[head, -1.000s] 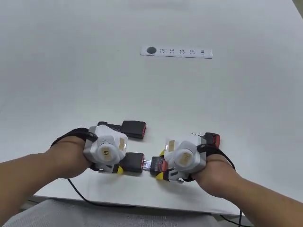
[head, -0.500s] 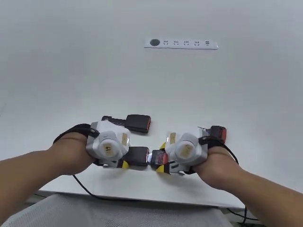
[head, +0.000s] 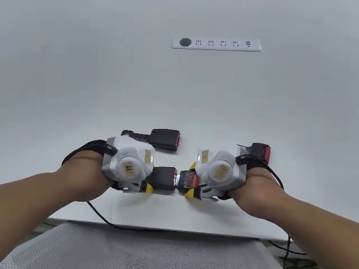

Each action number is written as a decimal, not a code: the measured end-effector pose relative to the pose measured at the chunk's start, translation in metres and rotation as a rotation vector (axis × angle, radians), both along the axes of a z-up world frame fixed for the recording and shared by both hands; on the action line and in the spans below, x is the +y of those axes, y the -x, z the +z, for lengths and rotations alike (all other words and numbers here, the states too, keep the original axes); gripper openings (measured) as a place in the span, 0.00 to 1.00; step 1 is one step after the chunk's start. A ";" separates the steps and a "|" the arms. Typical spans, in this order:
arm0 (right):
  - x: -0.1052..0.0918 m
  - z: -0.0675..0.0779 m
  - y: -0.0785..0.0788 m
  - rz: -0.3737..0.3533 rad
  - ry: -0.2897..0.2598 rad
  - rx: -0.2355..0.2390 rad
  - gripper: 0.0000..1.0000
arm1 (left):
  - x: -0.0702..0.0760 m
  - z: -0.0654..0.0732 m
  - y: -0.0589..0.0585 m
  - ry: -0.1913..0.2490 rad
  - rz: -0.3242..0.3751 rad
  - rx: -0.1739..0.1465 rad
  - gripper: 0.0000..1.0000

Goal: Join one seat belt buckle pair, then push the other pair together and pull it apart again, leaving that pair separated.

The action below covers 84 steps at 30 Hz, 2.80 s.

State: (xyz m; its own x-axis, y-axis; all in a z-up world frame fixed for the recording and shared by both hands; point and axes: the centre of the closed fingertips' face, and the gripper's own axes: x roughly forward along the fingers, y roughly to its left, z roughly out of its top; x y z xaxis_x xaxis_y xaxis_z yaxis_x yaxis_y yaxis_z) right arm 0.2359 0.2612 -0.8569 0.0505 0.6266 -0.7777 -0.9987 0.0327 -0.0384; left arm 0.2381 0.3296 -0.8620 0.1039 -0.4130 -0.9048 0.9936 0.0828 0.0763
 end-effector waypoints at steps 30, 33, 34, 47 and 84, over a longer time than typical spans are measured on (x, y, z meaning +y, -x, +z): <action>-0.006 -0.003 0.003 -0.011 -0.012 0.008 0.34 | 0.000 0.001 -0.002 -0.040 -0.014 0.024 0.31; -0.005 -0.002 0.003 -0.012 -0.018 0.009 0.34 | 0.000 0.002 -0.003 -0.032 -0.016 0.024 0.32; -0.005 -0.003 0.002 -0.010 -0.019 0.011 0.34 | 0.000 0.002 -0.003 -0.031 -0.017 0.024 0.32; -0.005 0.003 -0.001 -0.042 -0.023 0.021 0.36 | -0.001 0.009 -0.004 -0.031 -0.029 -0.006 0.33; -0.116 0.030 -0.078 -0.175 0.050 -0.053 0.34 | -0.012 0.036 -0.099 0.025 -0.022 -0.074 0.36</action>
State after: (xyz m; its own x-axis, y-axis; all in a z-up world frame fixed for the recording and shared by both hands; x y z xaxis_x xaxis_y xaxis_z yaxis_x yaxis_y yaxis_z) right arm 0.3139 0.1450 -0.8265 0.1967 0.5653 -0.8011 -0.9745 0.2025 -0.0963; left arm 0.3368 0.3177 -0.8261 0.1605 -0.4380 -0.8845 0.9870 0.0634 0.1477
